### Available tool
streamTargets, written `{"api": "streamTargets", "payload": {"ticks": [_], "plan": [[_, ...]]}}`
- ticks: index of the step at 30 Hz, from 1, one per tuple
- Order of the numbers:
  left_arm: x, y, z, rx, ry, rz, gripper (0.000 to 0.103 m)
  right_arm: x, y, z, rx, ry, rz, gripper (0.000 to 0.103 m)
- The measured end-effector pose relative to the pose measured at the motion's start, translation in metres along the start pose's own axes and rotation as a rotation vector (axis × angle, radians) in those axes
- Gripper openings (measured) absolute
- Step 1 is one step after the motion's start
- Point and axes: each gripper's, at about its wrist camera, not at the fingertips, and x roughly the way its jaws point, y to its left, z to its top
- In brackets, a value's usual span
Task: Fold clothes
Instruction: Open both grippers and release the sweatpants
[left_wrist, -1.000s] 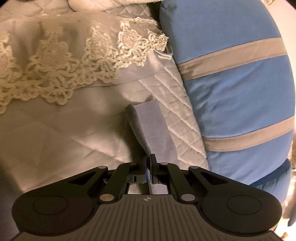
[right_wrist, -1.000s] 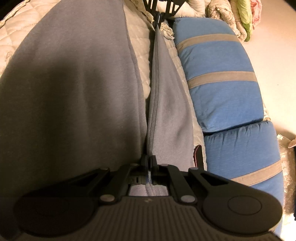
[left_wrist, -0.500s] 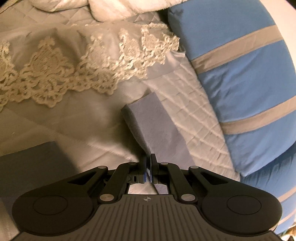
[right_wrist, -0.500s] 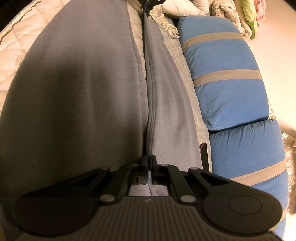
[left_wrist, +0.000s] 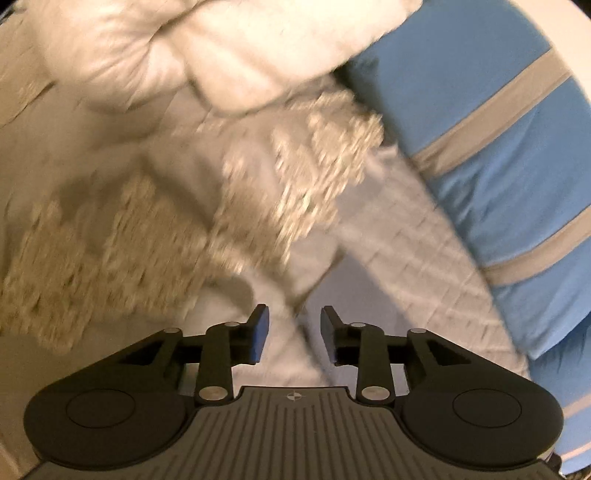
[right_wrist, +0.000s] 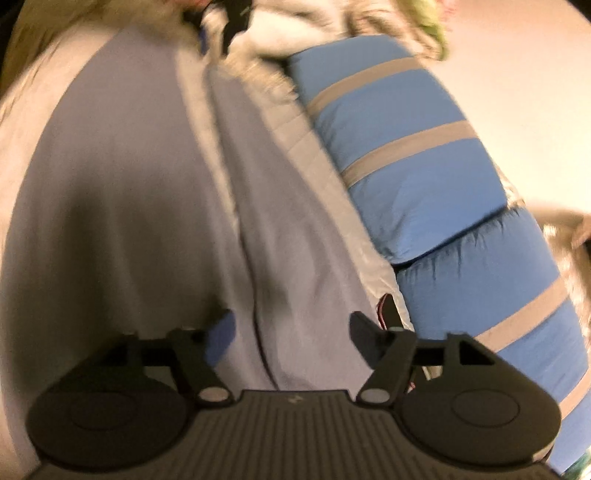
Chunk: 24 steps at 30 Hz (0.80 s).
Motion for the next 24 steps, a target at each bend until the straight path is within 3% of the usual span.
{"api": "streamTargets", "payload": {"ticks": [7, 16, 18, 19, 24], "plan": [[0.029, -0.022, 0.016, 0.199, -0.076, -0.091, 0.037, 0.004, -0.011, 0.000, 0.086, 0.005, -0.037, 0.090], [0.071, -0.033, 0.021, 0.216, -0.033, -0.159, 0.037, 0.015, -0.011, -0.009, 0.081, 0.062, -0.051, 0.090], [0.073, -0.039, 0.018, 0.253, -0.040, -0.137, 0.029, 0.016, -0.012, -0.010, 0.080, 0.071, -0.049, 0.090], [0.077, -0.042, 0.018, 0.276, -0.040, -0.122, 0.003, 0.018, -0.012, -0.011, 0.081, 0.078, -0.049, 0.090], [0.073, -0.048, 0.017, 0.328, -0.101, -0.036, 0.002, 0.022, -0.011, -0.012, 0.082, 0.093, -0.041, 0.090]]}}
